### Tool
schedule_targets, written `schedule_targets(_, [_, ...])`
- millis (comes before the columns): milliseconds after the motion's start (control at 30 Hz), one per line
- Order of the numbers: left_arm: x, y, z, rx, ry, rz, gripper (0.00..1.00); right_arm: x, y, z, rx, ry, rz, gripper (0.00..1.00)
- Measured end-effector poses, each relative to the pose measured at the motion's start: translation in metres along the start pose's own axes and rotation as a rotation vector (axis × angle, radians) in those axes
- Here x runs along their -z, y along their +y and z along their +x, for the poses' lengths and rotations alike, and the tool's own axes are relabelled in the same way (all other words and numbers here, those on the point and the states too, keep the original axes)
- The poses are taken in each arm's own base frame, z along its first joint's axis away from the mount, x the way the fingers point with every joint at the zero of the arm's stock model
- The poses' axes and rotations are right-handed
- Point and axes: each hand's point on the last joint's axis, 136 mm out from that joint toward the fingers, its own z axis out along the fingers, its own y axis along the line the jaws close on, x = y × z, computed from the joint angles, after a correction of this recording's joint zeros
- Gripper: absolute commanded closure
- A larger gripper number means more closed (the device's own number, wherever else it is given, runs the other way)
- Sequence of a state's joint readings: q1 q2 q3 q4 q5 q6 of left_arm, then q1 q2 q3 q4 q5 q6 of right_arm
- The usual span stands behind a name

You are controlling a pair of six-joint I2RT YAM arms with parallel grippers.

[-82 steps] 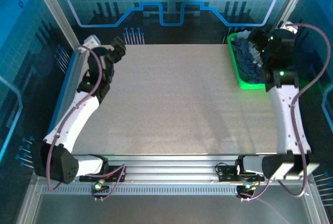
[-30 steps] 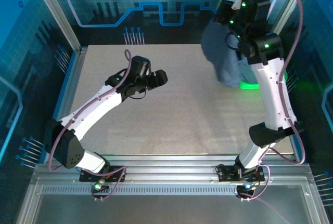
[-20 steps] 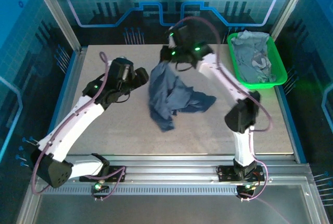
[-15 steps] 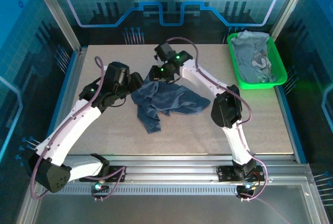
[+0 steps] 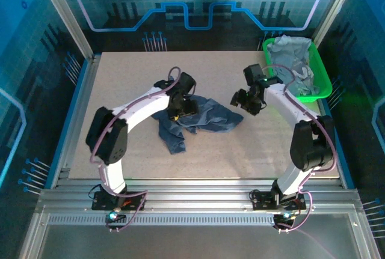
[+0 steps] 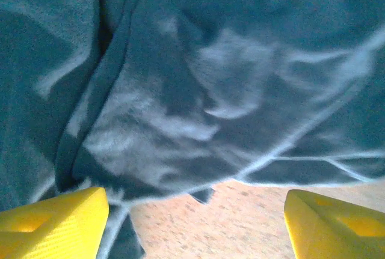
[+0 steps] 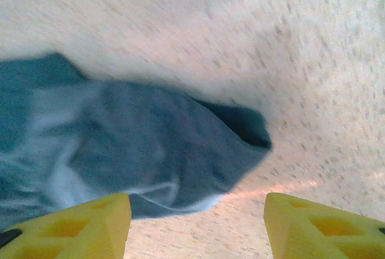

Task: Fold and stack the t-shirts

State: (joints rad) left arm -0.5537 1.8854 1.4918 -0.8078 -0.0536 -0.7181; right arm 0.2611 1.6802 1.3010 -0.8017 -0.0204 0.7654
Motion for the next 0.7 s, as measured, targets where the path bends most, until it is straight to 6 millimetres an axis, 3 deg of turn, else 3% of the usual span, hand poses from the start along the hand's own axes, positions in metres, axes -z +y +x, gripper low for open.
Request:
schedule_targets(100, [-0.013,0.020,0.003,-0.027,0.033,-0.097,0.27,-0.017,-0.014,0.022,-0.009,0.072,0.039,0.38])
schedule_targets(200, [-0.013,0.029,0.002,-0.045,0.041,-0.126,0.36,-0.026,-0.023,0.032,-0.028,0.103,0.063,0.40])
schedule_targets(333, [-0.021,0.031,0.001,-0.064,0.050,-0.135,0.64,-0.041,-0.027,0.035,-0.046,0.130,0.081,0.48])
schedule_targets(433, [-0.033,0.027,-0.003,-0.073,0.053,-0.131,0.76,-0.054,-0.029,0.035,-0.051,0.146,0.091,0.52])
schedule_targets(467, [-0.036,0.026,-0.004,-0.073,0.054,-0.130,0.82,-0.058,-0.029,0.035,-0.052,0.150,0.095,0.55])
schedule_targets(533, [-0.039,0.019,-0.012,-0.079,0.042,-0.118,1.00,-0.065,-0.029,0.034,-0.055,0.155,0.101,0.73])
schedule_targets(633, [-0.034,0.008,-0.025,-0.086,0.007,-0.087,1.00,-0.071,-0.026,0.027,-0.054,0.148,0.102,1.00])
schedule_targets(700, [-0.027,0.003,-0.033,-0.084,-0.017,-0.072,1.00,-0.069,-0.023,0.021,-0.055,0.129,0.101,1.00])
